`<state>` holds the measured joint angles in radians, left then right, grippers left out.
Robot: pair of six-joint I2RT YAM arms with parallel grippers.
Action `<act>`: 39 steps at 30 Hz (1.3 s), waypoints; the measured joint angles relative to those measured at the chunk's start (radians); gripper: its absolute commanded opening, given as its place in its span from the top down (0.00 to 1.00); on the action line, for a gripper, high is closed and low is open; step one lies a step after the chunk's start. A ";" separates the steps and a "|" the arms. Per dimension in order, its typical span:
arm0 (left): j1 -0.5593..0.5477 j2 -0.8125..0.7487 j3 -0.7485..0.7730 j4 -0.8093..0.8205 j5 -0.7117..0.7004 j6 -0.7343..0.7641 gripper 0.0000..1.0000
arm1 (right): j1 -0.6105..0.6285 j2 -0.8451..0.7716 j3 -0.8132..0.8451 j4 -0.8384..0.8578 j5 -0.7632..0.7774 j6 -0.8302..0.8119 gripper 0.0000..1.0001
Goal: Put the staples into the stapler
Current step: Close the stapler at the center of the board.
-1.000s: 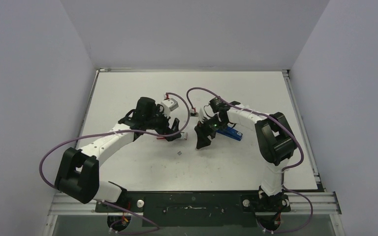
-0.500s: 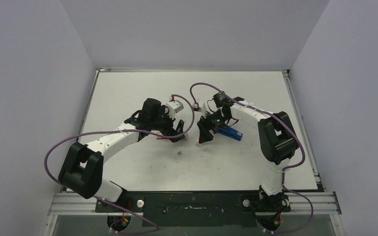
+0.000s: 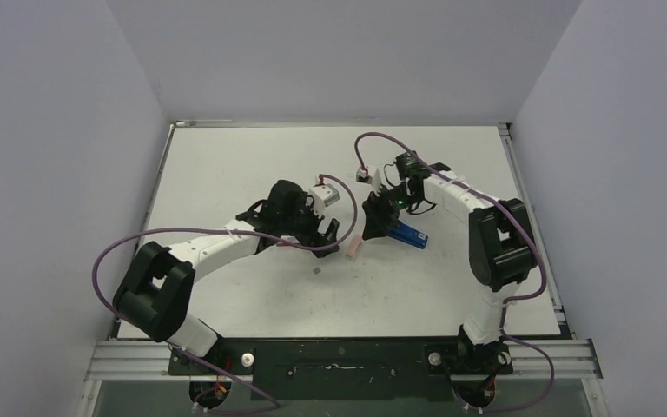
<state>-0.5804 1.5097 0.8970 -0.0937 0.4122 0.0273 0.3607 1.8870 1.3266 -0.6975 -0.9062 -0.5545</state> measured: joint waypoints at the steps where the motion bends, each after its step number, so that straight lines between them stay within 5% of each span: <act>1: -0.015 0.008 0.000 0.000 -0.008 -0.005 0.03 | -0.011 -0.013 -0.003 -0.001 -0.001 -0.006 0.27; 7: -0.137 0.073 0.023 -0.013 -0.101 -0.049 0.00 | -0.075 -0.161 -0.062 0.000 -0.023 -0.031 0.27; 12: -0.231 0.150 0.098 -0.034 -0.200 -0.076 0.10 | -0.127 -0.256 -0.082 -0.001 -0.044 -0.042 0.28; 26: -0.271 0.298 0.185 -0.055 -0.323 -0.076 0.27 | -0.259 -0.327 -0.178 -0.007 -0.095 -0.058 0.26; 32: -0.292 0.301 0.150 0.004 -0.340 -0.062 0.40 | -0.293 -0.443 -0.216 0.046 -0.072 0.010 0.15; 39: -0.322 0.301 0.077 0.124 -0.398 -0.041 0.43 | -0.303 -0.551 -0.219 0.095 0.016 0.094 0.02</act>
<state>-0.9028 1.8107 0.9737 0.0303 0.0143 -0.0135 0.0574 1.3357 1.1076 -0.6029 -0.8902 -0.4603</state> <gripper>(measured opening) 0.573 0.926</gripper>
